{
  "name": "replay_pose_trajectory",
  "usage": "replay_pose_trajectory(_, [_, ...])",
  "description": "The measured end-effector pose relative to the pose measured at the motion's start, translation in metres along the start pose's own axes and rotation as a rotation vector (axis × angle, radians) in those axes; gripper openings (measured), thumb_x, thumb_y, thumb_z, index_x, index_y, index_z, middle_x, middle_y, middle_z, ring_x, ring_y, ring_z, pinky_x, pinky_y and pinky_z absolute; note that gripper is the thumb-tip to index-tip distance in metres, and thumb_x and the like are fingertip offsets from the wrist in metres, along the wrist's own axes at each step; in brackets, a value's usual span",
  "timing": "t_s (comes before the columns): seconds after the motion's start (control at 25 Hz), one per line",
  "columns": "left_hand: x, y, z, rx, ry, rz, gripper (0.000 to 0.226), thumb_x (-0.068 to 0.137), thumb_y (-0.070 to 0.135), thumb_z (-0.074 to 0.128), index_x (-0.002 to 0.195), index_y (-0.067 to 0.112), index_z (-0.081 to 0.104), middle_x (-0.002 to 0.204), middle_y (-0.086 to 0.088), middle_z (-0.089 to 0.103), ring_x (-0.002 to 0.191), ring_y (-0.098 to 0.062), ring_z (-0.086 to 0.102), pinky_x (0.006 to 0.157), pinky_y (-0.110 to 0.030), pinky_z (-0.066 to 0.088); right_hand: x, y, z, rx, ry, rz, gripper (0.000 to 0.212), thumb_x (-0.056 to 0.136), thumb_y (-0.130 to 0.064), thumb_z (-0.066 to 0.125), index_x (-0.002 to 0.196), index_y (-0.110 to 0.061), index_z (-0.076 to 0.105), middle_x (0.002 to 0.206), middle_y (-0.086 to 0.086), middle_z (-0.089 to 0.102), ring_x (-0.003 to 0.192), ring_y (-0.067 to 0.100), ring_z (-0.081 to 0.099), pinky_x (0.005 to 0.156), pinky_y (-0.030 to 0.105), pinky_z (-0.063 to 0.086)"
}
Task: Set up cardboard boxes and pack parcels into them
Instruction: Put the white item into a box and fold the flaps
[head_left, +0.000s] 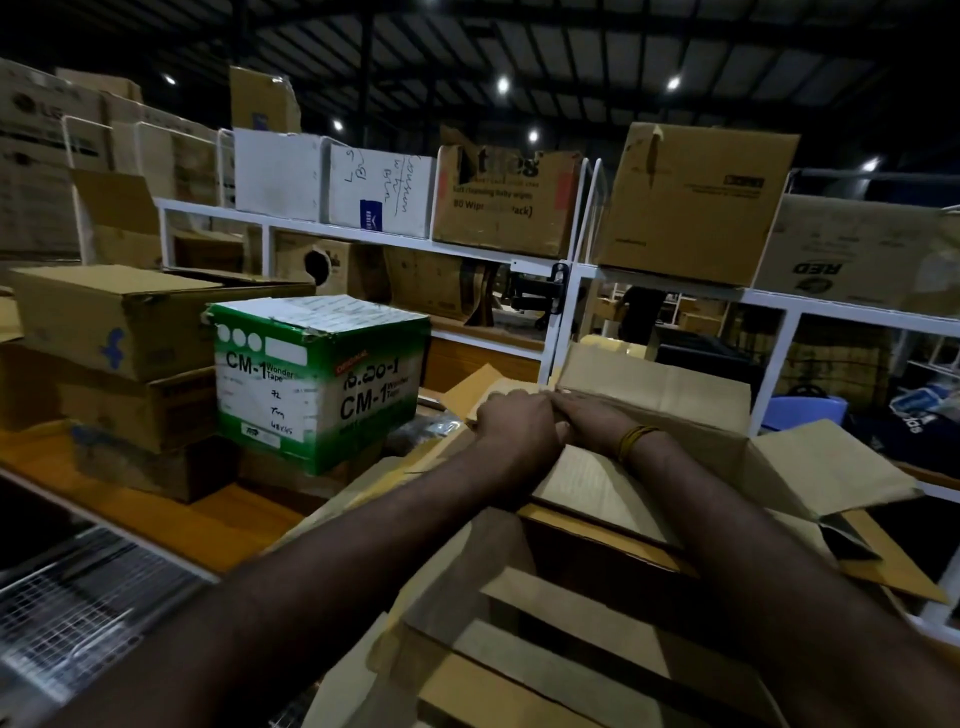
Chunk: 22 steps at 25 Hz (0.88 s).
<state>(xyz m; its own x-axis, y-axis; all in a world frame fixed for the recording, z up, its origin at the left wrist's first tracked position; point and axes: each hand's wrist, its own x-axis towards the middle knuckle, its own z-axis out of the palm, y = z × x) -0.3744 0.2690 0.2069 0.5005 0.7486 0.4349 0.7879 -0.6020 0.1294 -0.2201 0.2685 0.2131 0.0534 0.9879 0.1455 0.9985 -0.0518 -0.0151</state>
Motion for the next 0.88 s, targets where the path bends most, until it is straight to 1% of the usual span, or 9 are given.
replay_pose_trajectory(0.04, [0.004, 0.000, -0.001, -0.025, -0.020, -0.014, 0.042, 0.097, 0.052, 0.052, 0.116, 0.016, 0.063, 0.096, -0.006, 0.059, 0.086, -0.023, 0.057, 0.064, -0.033, 0.043, 0.001, 0.001, 0.000, -0.015, -0.001, 0.002, 0.061, 0.095, -0.028, 0.062, 0.149, -0.029, 0.034, 0.150, 0.008, 0.045, 0.135, 0.028, 0.044, 0.109, 0.042, 0.039])
replay_pose_trajectory(0.12, [0.012, -0.001, 0.000, -0.074, -0.051, -0.059, 0.037, 0.095, 0.049, 0.058, 0.107, 0.015, 0.065, 0.087, -0.004, 0.057, 0.074, -0.019, 0.056, 0.058, -0.031, 0.041, 0.002, 0.002, 0.000, -0.035, 0.011, -0.011, 0.058, 0.096, -0.032, 0.061, 0.148, -0.029, 0.037, 0.152, 0.003, 0.042, 0.135, 0.026, 0.043, 0.108, 0.041, 0.039])
replay_pose_trajectory(0.2, [0.019, -0.004, 0.005, -0.116, -0.064, -0.093, 0.033, 0.094, 0.045, 0.062, 0.105, 0.014, 0.065, 0.086, -0.004, 0.057, 0.074, -0.019, 0.057, 0.059, -0.031, 0.046, 0.003, 0.003, 0.001, -0.083, 0.031, -0.030, 0.056, 0.096, -0.037, 0.059, 0.148, -0.032, 0.037, 0.154, -0.002, 0.037, 0.136, 0.024, 0.042, 0.107, 0.040, 0.040])
replay_pose_trajectory(0.32, [0.025, -0.008, 0.012, -0.178, -0.074, -0.092, 0.030, 0.092, 0.042, 0.065, 0.106, 0.014, 0.065, 0.085, -0.004, 0.058, 0.077, -0.020, 0.060, 0.063, -0.031, 0.051, 0.005, 0.005, 0.002, -0.169, 0.051, -0.059, 0.055, 0.095, -0.041, 0.059, 0.146, -0.036, 0.038, 0.154, -0.004, 0.037, 0.134, 0.023, 0.044, 0.102, 0.041, 0.045])
replay_pose_trajectory(0.48, [0.029, -0.010, 0.017, -0.204, -0.071, -0.080, 0.030, 0.091, 0.041, 0.067, 0.107, 0.016, 0.065, 0.085, -0.003, 0.061, 0.074, -0.018, 0.060, 0.058, -0.029, 0.049, 0.006, 0.002, -0.002, -0.225, 0.047, -0.056, 0.056, 0.093, -0.040, 0.060, 0.145, -0.039, 0.038, 0.153, -0.006, 0.037, 0.131, 0.023, 0.046, 0.095, 0.040, 0.049])
replay_pose_trajectory(0.6, [0.027, -0.009, 0.016, -0.181, -0.059, -0.094, 0.030, 0.092, 0.040, 0.065, 0.107, 0.015, 0.066, 0.086, -0.004, 0.060, 0.074, -0.019, 0.059, 0.059, -0.030, 0.048, 0.004, -0.001, -0.005, -0.229, 0.037, -0.040, 0.056, 0.094, -0.042, 0.059, 0.145, -0.039, 0.038, 0.153, -0.007, 0.037, 0.131, 0.022, 0.045, 0.090, 0.038, 0.046])
replay_pose_trajectory(0.72, [0.024, -0.001, 0.011, -0.110, -0.030, -0.122, 0.027, 0.096, 0.038, 0.060, 0.109, 0.015, 0.065, 0.087, -0.004, 0.057, 0.074, -0.021, 0.056, 0.062, -0.031, 0.045, 0.000, 0.000, -0.008, -0.204, 0.037, -0.013, 0.058, 0.095, -0.039, 0.060, 0.148, -0.036, 0.036, 0.154, -0.004, 0.038, 0.133, 0.023, 0.044, 0.096, 0.039, 0.045])
replay_pose_trajectory(0.8, [0.023, 0.005, 0.009, -0.061, -0.009, -0.094, 0.028, 0.097, 0.037, 0.057, 0.116, 0.017, 0.063, 0.098, -0.005, 0.058, 0.085, -0.023, 0.058, 0.069, -0.035, 0.046, -0.006, 0.001, -0.009, -0.141, 0.038, 0.011, 0.061, 0.095, -0.039, 0.061, 0.149, -0.032, 0.036, 0.156, -0.001, 0.036, 0.136, 0.025, 0.043, 0.102, 0.040, 0.042])
replay_pose_trajectory(0.88, [0.022, 0.012, 0.010, -0.028, -0.003, -0.042, 0.036, 0.096, 0.039, 0.057, 0.125, 0.020, 0.057, 0.119, -0.010, 0.056, 0.108, -0.030, 0.056, 0.088, -0.046, 0.047, -0.014, 0.005, -0.011, -0.046, 0.052, 0.045, 0.064, 0.094, -0.040, 0.063, 0.150, -0.032, 0.035, 0.159, 0.000, 0.031, 0.139, 0.026, 0.039, 0.106, 0.040, 0.039])
